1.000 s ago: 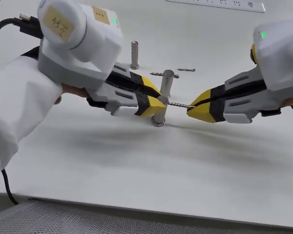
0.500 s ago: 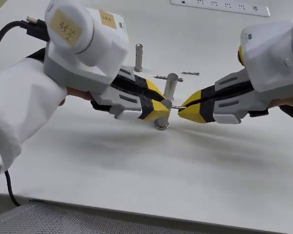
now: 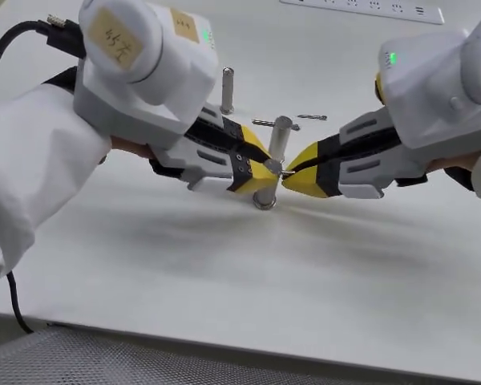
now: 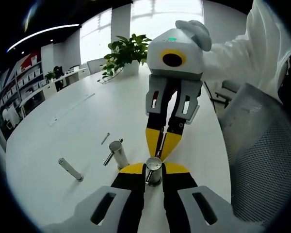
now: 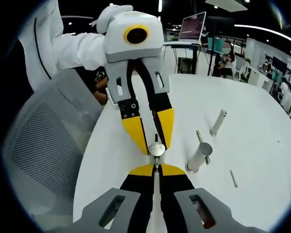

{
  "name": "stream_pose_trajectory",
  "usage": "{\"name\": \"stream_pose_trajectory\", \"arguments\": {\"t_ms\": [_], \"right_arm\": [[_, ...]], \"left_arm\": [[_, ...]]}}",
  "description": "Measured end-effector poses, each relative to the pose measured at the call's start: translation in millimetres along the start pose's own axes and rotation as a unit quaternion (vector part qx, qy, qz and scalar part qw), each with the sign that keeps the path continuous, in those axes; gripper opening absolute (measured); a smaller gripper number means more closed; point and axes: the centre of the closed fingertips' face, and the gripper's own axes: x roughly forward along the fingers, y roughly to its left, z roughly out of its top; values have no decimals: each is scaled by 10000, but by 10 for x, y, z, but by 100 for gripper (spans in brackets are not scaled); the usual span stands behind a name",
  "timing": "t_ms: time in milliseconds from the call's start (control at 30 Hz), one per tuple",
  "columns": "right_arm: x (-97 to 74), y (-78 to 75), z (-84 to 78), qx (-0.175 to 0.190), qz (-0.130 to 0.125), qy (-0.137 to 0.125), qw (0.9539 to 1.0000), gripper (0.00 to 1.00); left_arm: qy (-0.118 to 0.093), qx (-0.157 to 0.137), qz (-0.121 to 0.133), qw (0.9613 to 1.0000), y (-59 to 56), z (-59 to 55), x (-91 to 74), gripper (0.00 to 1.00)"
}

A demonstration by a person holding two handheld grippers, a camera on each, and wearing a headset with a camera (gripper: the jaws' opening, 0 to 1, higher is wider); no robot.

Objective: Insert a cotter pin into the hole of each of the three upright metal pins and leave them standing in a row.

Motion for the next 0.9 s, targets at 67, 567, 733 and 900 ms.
{"name": "stream_pose_trajectory", "arguments": {"t_ms": [67, 567, 733, 900], "right_arm": [[-5, -13, -10, -6, -40, 30, 10000, 0], [-128, 15, -18, 205, -97, -52, 9997, 0], [-124, 14, 19, 226, -92, -93, 9997, 0], [-98, 14, 59, 198, -49, -153, 9997, 0]], "left_arm": [[11, 10, 3, 10000, 0, 1, -1, 10], [78, 80, -2, 9999, -32, 29, 3, 10], [80, 86, 7, 9999, -23, 22, 0, 10], [78, 90, 11, 9999, -29, 22, -1, 10]]}}
